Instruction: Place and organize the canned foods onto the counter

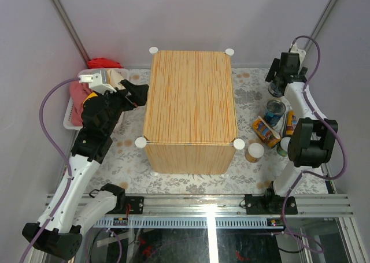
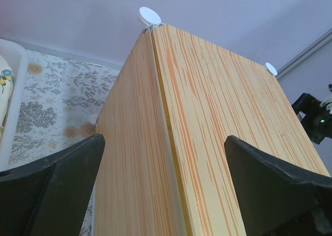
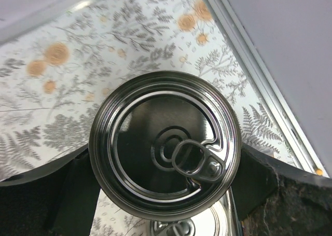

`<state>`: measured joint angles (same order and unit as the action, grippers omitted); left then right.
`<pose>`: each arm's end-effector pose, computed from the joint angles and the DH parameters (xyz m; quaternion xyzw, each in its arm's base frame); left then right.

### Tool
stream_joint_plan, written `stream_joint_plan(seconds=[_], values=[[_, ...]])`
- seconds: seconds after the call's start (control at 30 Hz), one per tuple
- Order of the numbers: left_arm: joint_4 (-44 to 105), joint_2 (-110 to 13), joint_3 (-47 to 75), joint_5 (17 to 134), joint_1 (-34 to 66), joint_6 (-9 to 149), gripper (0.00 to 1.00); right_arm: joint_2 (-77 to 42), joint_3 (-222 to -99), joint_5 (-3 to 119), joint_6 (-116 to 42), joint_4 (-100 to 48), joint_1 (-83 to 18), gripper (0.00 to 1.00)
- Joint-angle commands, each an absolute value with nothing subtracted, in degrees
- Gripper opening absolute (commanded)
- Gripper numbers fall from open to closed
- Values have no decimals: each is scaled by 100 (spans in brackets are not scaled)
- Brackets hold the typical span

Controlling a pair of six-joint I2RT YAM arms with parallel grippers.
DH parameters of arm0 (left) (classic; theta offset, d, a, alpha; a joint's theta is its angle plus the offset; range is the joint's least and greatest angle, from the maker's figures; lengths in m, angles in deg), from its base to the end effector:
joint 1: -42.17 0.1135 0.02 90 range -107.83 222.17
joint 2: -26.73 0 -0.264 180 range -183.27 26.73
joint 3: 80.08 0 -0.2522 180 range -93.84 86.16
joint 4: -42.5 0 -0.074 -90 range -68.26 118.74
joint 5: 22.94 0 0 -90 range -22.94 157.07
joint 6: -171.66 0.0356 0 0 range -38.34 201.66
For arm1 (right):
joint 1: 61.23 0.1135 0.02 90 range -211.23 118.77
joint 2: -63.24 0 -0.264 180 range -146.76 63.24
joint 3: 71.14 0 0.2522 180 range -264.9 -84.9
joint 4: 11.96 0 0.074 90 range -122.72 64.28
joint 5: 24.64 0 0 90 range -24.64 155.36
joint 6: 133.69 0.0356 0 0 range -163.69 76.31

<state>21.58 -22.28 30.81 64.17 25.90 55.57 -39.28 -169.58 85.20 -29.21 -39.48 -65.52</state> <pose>0.1860 -0.0524 0.3979 -0.0786 0.7078 -0.2368 0.6609 0.4183 -0.0435 0.2970 0.2231 0.8347 -0.1071 0.4920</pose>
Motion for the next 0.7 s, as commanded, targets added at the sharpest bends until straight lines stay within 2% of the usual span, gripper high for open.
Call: stream_joint_plan(seconds=[0.0,0.3,0.67], values=[[2576,-2238,3022,6382,2635,5606,100,-2901,-17915,8561,-3147,-3374,-6247,0],[2585,-2169,3021,6471,2635,5442,100,-2351,-18790,8409,-3231,-3849,-5711,0],[3101,-2320,3174,6718,2633,4871,100,-1549,-19092,8219,-3504,-3867,-4144,0]])
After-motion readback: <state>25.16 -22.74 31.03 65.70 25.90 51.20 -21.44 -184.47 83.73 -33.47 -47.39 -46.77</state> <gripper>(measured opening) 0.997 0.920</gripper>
